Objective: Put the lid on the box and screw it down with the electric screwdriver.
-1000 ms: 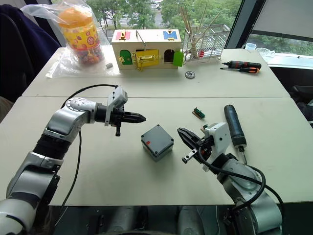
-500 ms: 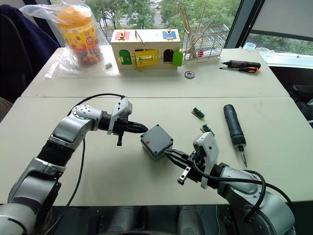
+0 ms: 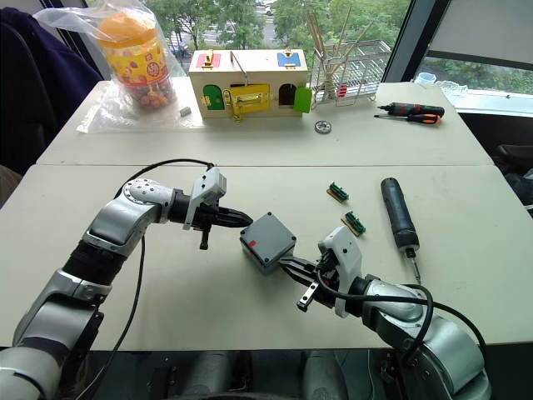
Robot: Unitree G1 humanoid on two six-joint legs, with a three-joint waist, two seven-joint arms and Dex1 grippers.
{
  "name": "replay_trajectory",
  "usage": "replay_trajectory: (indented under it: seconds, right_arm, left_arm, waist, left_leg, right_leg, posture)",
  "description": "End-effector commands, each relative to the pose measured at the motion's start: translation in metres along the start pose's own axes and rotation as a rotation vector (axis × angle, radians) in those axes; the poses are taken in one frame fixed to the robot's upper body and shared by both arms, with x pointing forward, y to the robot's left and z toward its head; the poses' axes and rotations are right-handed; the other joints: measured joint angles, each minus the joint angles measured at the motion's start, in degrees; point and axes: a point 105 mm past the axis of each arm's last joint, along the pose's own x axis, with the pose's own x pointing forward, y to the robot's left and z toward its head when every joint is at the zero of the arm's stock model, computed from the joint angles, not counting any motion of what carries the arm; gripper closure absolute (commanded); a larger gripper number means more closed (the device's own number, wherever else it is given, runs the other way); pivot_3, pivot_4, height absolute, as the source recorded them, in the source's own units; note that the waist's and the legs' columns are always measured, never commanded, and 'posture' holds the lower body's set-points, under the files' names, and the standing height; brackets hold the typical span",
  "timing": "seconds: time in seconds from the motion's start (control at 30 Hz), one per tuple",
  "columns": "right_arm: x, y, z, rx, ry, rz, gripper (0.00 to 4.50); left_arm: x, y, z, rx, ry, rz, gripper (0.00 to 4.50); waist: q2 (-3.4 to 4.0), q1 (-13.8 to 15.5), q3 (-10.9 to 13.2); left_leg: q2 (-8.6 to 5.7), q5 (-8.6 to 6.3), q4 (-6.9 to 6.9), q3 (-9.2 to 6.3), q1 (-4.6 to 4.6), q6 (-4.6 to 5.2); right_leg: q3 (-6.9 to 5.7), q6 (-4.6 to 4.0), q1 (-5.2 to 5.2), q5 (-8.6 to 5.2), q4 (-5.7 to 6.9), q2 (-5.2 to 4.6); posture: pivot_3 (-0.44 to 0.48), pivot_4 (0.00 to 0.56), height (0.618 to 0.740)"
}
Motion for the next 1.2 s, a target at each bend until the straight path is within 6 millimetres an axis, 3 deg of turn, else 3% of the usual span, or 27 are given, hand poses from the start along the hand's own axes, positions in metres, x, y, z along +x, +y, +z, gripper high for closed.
replay_trajectory:
  seconds: [0.03,0.53,1.2]
  right_arm:
    - [0.0036,0.0022,0.005,-0.023,-0.026,0.007,4.41]
    - [0.011,-0.0067,0.0051,-0.05,-0.032,-0.002,4.41]
    - [0.0101,0.001,0.0014,-0.042,-0.018,0.039,4.41]
  left_arm:
    - [-0.0024,0.0,0.0046,0.026,-0.014,0.006,4.5]
    - [-0.0043,-0.0012,0.0008,0.031,-0.006,-0.001,4.5]
    - [-0.003,-0.0073,0.0012,0.039,-0.008,-0.021,4.5]
  waist:
    - [0.0,-0.01,0.0]
    - [0.0,-0.02,0.0]
    - [0.0,-0.02,0.0]
  left_leg:
    - [0.0,0.0,0.0,0.0,0.0,0.0]
    - [0.0,0.0,0.0,0.01,0.0,0.0]
    - [0.01,0.0,0.0,0.01,-0.01,0.0]
  right_leg:
    - [0.0,0.0,0.0,0.0,0.0,0.0]
    - [0.0,0.0,-0.01,0.0,0.0,0.0]
    - [0.0,0.0,-0.01,0.0,0.0,0.0]
  posture:
    - [0.0,0.15,0.711]
    - [0.0,0.15,0.711]
    - [0.0,0.15,0.711]
